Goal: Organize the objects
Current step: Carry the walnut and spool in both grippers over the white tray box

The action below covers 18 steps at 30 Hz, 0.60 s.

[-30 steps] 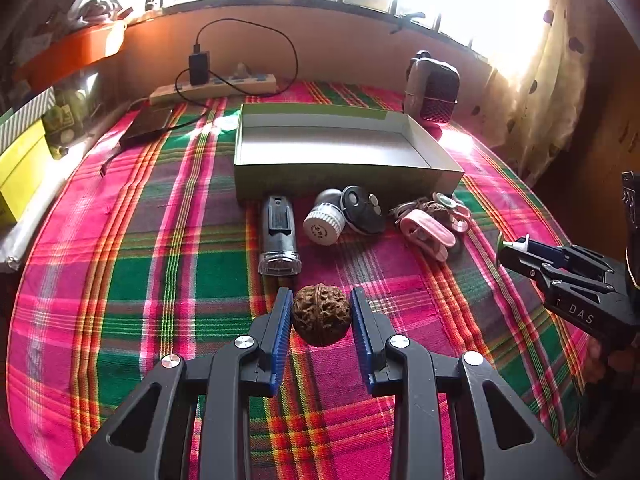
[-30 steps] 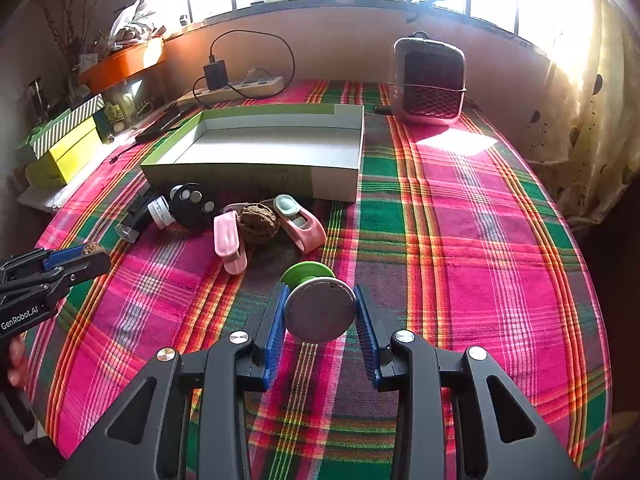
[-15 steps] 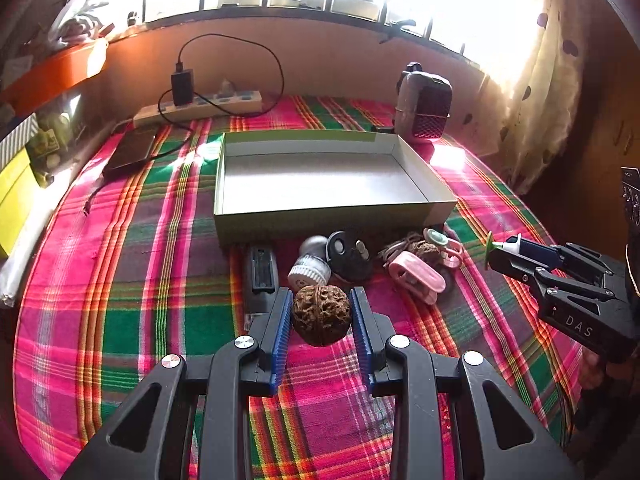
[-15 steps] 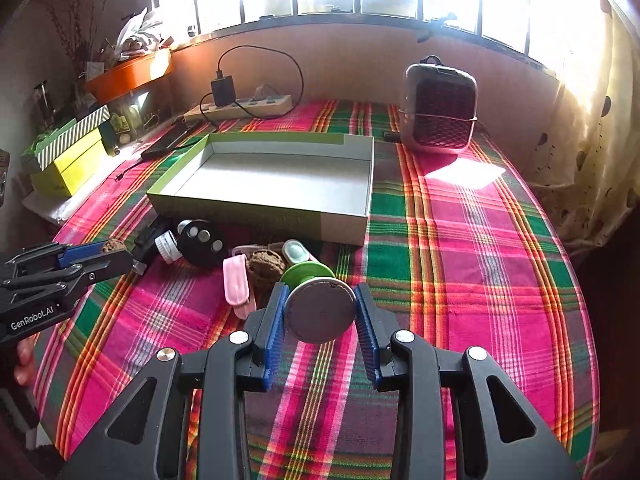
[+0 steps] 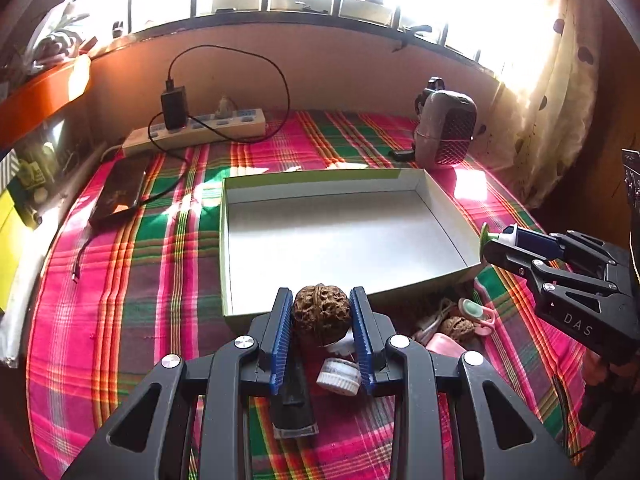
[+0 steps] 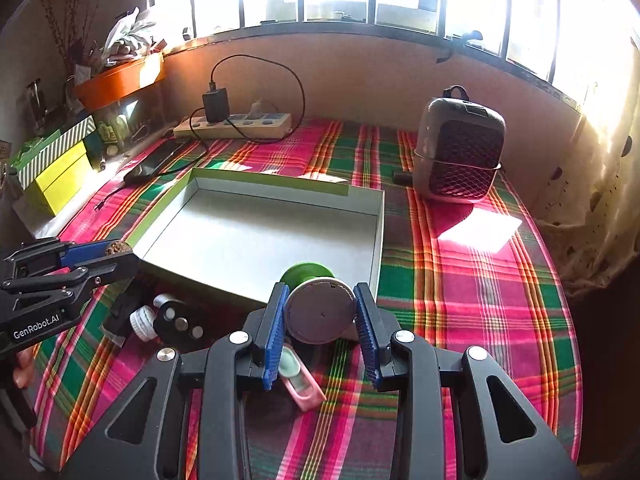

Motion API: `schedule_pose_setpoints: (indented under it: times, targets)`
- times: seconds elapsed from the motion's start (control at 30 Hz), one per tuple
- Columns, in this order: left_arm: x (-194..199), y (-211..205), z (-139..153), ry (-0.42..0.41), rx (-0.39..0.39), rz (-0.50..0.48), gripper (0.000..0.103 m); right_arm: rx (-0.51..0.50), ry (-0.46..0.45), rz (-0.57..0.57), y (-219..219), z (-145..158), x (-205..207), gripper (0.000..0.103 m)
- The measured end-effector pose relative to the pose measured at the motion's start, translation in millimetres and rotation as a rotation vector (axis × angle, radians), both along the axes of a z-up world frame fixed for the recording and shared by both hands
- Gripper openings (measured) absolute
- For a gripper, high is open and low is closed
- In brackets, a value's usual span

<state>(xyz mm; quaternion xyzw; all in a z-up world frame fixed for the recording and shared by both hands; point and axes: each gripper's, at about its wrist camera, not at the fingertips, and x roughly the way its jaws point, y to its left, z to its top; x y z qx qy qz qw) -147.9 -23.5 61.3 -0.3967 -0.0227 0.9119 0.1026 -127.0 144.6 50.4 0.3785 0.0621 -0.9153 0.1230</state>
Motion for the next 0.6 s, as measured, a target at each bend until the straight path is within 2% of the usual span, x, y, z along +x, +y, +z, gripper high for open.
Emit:
schedule_pose_setpoints:
  times: [0.33,0.6]
  targets:
    - [-57.8,-4.1,-6.6,-0.03,0.002,0.009,0.027,0.034,-0.036,-0.019,-1.6,-8.0,-57.3,0.034]
    - [-95.9,-3.0,-21.0,-0.081,-0.025,0.006,0.027,0.064,-0.092,-0.002,-10.5,-23.4,-95.3,0.034]
